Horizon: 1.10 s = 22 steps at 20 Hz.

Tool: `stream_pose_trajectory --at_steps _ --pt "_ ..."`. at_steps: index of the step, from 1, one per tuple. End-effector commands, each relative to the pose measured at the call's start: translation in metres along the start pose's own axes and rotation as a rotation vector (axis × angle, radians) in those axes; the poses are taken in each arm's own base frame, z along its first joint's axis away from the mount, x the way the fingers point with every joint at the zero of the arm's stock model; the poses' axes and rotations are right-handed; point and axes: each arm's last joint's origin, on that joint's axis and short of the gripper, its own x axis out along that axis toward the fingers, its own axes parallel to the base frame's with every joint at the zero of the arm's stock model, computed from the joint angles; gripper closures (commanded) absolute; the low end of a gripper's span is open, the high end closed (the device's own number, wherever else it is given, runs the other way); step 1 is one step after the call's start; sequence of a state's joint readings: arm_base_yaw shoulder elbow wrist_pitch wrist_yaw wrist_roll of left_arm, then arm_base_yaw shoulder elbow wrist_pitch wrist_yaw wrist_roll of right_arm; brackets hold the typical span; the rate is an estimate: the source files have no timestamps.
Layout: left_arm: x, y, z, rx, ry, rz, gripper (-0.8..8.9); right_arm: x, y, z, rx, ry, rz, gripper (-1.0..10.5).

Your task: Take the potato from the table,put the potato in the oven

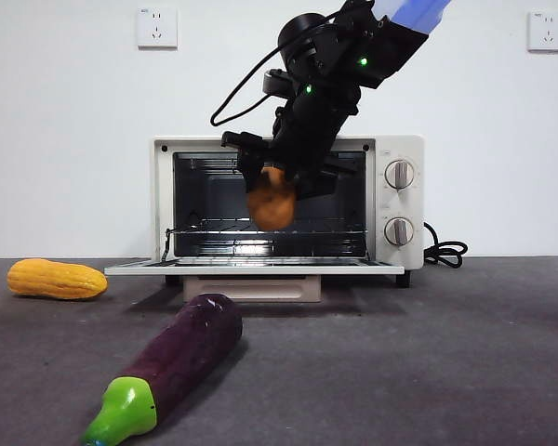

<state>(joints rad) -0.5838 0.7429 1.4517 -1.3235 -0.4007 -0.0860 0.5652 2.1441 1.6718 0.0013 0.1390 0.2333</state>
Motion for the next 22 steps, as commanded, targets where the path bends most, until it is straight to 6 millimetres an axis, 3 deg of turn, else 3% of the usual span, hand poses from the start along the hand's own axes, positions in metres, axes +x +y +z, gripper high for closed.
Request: stream_pose_trajectory --at_steps 1,4,5,7,8,15,22 --pt "0.000 0.000 -0.001 0.013 -0.003 -0.002 8.19 0.011 0.000 -0.016 0.004 0.035 -0.016 7.5" --pt "0.000 0.000 -0.001 0.022 -0.004 -0.001 8.19 0.011 0.000 -0.015 0.023 0.030 -0.024 7.3" --pt "0.000 0.000 -0.001 0.027 -0.004 -0.001 8.19 0.011 0.000 -0.015 0.023 0.029 -0.024 6.7" --pt "0.000 0.000 -0.001 0.030 -0.004 -0.001 8.19 0.011 0.000 -0.014 0.025 0.016 -0.020 4.3" --pt "0.000 0.000 -0.001 0.030 -0.003 -0.001 8.19 0.011 0.000 -0.013 0.029 0.009 -0.018 3.8" --pt "0.000 0.000 -0.001 0.038 -0.004 -0.002 8.19 0.009 0.003 -0.011 0.048 -0.013 -0.048 3.8" --pt "0.000 0.000 -0.001 0.049 -0.004 -0.001 8.19 -0.015 0.028 -0.004 0.013 0.001 -0.094 3.8"
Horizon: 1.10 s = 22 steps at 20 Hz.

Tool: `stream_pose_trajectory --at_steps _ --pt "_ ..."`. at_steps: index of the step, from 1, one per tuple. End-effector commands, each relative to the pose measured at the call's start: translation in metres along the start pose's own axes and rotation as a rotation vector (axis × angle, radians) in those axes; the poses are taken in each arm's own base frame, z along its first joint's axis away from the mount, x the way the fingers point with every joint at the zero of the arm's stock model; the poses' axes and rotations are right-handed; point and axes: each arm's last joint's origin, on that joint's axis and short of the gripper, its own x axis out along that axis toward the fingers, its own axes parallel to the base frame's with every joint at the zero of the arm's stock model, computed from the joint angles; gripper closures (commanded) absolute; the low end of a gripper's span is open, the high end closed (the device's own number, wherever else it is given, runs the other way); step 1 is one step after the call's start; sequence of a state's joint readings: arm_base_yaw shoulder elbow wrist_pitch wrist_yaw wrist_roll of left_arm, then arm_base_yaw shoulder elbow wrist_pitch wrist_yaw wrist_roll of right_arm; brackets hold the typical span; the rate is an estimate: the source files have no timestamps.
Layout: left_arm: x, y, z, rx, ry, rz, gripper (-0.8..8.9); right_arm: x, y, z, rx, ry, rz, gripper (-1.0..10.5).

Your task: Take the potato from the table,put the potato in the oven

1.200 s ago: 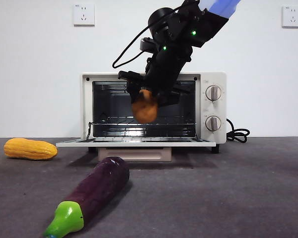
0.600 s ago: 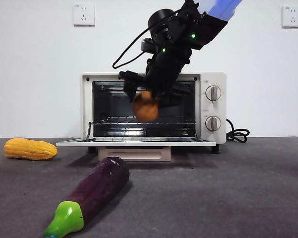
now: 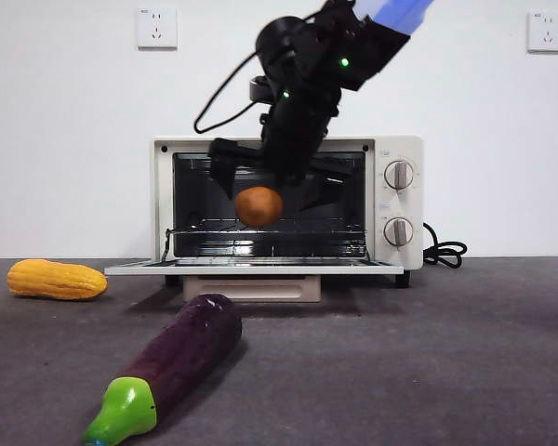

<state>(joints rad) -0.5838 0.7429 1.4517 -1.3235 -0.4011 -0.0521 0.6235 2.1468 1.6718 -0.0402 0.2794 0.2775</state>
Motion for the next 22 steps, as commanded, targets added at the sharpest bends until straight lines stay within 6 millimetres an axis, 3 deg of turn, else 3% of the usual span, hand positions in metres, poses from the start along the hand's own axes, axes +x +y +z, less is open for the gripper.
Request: stream_pose_trajectory --at_steps 1,4,6,9,11,13,18,22 --pt "0.000 0.000 -0.001 0.022 -0.004 -0.002 8.19 -0.018 0.008 0.008 0.001 0.001 0.000 3.8" --pt "0.000 0.000 -0.001 0.029 -0.004 -0.002 8.19 -0.046 0.017 0.014 -0.048 0.058 -0.052 3.9" --pt "0.000 0.000 -0.001 0.028 -0.004 -0.002 8.19 -0.072 0.019 0.021 -0.083 0.099 -0.092 4.5" --pt "0.001 -0.001 0.000 0.028 0.001 -0.002 8.19 -0.127 0.020 0.035 -0.162 0.177 -0.094 5.7" --pt "0.006 -0.003 0.003 0.020 0.017 -0.002 8.19 -0.172 0.016 0.045 -0.228 0.204 -0.127 7.1" --pt "0.014 -0.007 0.007 -0.007 0.047 -0.018 8.19 -0.222 0.007 0.057 -0.270 0.184 -0.170 8.9" --pt "0.047 -0.024 0.022 -0.046 0.167 -0.079 8.19 -0.344 -0.034 0.081 -0.213 0.026 -0.103 8.9" --pt "0.077 -0.038 0.031 -0.036 0.266 -0.072 8.19 -0.416 -0.073 0.075 -0.175 -0.041 -0.053 9.5"
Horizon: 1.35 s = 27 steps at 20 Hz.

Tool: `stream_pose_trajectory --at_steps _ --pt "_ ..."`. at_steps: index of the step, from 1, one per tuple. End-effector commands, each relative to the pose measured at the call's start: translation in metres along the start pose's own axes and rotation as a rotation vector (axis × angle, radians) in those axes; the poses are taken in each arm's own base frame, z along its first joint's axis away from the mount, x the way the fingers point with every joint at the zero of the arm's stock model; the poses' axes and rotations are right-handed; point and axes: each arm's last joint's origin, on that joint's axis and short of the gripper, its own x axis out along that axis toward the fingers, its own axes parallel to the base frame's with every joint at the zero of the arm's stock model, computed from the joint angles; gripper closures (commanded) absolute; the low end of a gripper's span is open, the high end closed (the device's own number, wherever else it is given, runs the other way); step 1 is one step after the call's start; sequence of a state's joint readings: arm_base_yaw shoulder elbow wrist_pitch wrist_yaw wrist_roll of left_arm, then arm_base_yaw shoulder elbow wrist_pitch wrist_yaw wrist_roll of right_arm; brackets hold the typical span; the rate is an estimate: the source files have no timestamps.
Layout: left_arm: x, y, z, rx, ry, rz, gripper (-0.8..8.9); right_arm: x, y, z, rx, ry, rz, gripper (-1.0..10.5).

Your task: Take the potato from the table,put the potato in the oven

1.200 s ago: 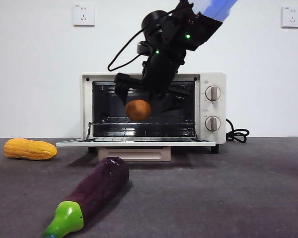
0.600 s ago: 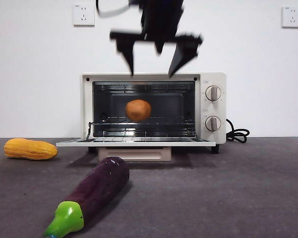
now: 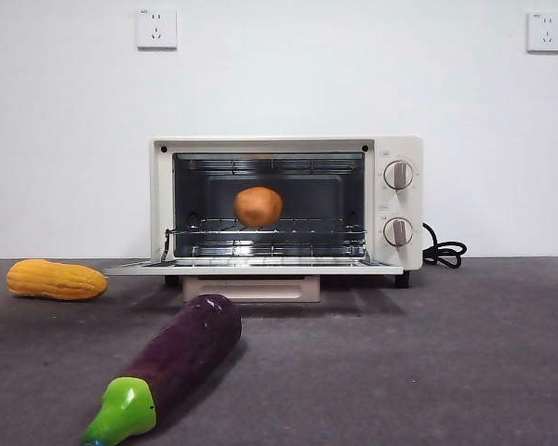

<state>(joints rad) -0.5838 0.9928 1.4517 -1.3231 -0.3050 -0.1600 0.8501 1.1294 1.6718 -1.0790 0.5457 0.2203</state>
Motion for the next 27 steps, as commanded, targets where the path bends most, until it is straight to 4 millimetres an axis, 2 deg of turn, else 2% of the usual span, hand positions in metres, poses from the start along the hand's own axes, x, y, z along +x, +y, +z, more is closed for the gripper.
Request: stream_pose_trajectory --at_steps 1,6,10,13,15,20,23,27 --pt "0.014 -0.006 0.007 -0.014 0.043 -0.020 8.19 -0.025 -0.017 -0.010 -0.004 -0.002 0.011 9.5" --pt "0.054 -0.016 0.022 -0.100 0.017 -0.207 8.19 -0.067 -0.048 -0.031 0.060 -0.013 0.018 9.5" --pt "0.110 -0.012 0.000 -0.213 0.107 -0.259 8.19 -0.086 -0.062 -0.043 0.111 -0.016 0.019 9.5" --pt "0.149 -0.002 -0.019 -0.350 0.130 -0.360 8.19 -0.091 -0.067 -0.050 0.126 0.007 0.011 9.5" --pt "0.170 0.007 -0.028 -0.413 0.154 -0.322 8.19 -0.092 -0.068 -0.051 0.139 0.003 0.013 9.5" --pt "0.214 0.028 -0.026 -0.556 0.209 -0.331 8.20 -0.092 -0.068 -0.051 0.149 0.004 0.013 9.5" --pt "0.249 0.030 -0.033 -0.614 0.305 -0.322 8.20 -0.092 -0.068 -0.051 0.150 0.003 0.013 9.5" --pt "0.280 0.030 -0.036 -0.717 0.340 -0.316 8.20 -0.092 -0.068 -0.051 0.150 0.003 0.010 9.5"
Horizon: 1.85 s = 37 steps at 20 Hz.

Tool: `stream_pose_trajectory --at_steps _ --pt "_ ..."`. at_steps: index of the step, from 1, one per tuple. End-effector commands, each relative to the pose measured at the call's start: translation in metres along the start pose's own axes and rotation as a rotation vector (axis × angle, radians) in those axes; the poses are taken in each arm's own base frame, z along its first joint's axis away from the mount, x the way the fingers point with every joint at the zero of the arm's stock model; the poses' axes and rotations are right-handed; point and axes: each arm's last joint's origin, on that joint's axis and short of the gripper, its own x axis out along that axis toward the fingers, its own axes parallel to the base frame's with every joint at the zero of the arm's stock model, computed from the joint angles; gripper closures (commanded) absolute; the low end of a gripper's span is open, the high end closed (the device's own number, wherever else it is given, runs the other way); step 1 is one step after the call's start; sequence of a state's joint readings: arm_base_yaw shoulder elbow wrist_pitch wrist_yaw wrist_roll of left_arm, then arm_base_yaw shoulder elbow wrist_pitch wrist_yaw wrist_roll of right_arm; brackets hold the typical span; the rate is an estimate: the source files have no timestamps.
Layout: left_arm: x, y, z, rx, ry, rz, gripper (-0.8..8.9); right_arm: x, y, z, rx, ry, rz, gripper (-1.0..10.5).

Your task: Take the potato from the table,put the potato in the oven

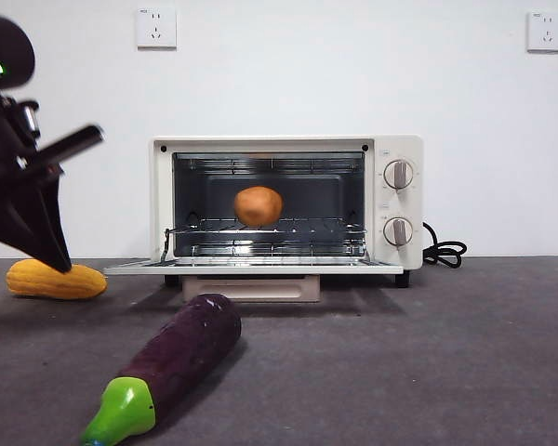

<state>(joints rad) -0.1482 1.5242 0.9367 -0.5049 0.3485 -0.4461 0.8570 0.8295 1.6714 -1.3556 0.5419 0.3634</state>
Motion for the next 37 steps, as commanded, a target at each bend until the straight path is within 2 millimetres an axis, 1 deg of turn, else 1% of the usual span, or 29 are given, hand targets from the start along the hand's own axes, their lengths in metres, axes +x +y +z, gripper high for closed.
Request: stream_pose_trajectory --at_steps 1,6,10,15,22,29,37 --pt "0.011 0.004 0.003 -0.088 -0.003 -0.009 8.20 0.001 -0.001 -0.003 -0.002 0.019 -0.008 9.5" --pt "0.030 0.010 0.008 -0.169 -0.003 -0.006 8.20 0.001 -0.001 -0.003 -0.003 0.020 -0.008 9.5" --pt "0.040 0.012 0.012 -0.215 -0.018 -0.024 8.20 0.001 -0.001 -0.003 -0.003 0.020 -0.008 9.5" --pt "0.040 0.009 0.019 -0.244 -0.072 -0.065 8.20 0.001 -0.001 -0.003 -0.002 0.020 -0.008 9.5" --pt "0.047 0.011 0.020 -0.258 -0.069 -0.073 8.20 0.001 -0.001 -0.003 0.003 0.020 -0.008 9.5" --pt "0.047 0.008 0.024 -0.260 -0.082 -0.141 8.20 0.001 -0.001 -0.003 0.015 0.020 -0.008 9.5" --pt "0.046 0.005 0.026 -0.280 -0.074 -0.181 8.20 0.001 -0.001 -0.003 0.023 0.020 -0.008 9.5"
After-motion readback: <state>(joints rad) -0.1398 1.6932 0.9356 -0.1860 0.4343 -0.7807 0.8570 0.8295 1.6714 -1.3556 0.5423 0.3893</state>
